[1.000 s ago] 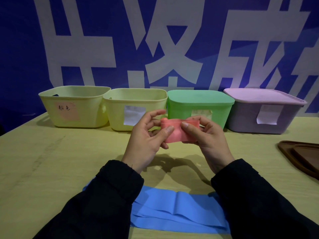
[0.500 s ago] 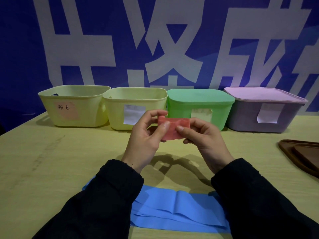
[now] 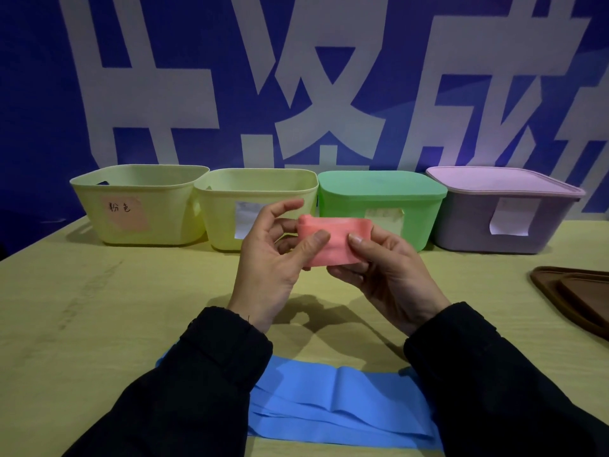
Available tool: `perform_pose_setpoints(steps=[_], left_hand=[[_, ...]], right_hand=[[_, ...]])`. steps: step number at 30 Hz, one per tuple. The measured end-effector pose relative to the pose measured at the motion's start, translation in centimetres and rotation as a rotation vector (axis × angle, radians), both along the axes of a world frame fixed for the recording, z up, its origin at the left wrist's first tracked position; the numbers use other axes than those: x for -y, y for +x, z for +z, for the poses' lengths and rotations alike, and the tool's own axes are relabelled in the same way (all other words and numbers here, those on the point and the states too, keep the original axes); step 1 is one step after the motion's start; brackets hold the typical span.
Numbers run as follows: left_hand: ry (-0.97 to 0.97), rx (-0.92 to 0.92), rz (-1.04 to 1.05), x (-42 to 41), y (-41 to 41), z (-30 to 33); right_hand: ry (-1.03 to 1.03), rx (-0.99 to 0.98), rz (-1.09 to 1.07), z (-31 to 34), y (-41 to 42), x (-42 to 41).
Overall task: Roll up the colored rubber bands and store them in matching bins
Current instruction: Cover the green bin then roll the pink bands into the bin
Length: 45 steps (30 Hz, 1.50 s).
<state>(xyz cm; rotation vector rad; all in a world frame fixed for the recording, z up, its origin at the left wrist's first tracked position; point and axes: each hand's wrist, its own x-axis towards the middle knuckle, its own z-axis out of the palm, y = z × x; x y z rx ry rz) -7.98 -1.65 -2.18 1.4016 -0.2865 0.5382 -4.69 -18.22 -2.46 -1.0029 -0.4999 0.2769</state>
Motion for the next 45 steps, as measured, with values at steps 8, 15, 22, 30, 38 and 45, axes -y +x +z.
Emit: perform_pose_setpoints(steps=[8,15,22,30,38,45], left_hand=[[0.002,-0.026,-0.080,-0.2,-0.2,0.0],[0.007,-0.028,-0.040,-0.2,-0.2,0.0],[0.025,-0.010,-0.088,-0.3,0.1,-0.5],[0.114,-0.035,-0.056,-0.1,0.5,-1.1],[0.102,-0.030,-0.055,-0.1,0.4,-1.1],[0.156,-0.048,-0.083,0.0,0.3,-1.2]], right_hand=[[-0.019,-0.003,-0.019,-0.3,0.4,0.5],[-0.072,-0.040,-0.077,-0.5,0.7,0.4],[-0.104,0.000,-0.123,-0.8,0.7,0.0],[-0.167,0.054,-0.196,-1.2,0.6,-0.4],[-0.173,0.070,-0.205,-1.4,0.7,-0.2],[-0.197,0.077,-0.248,-1.4,0.7,-0.3]])
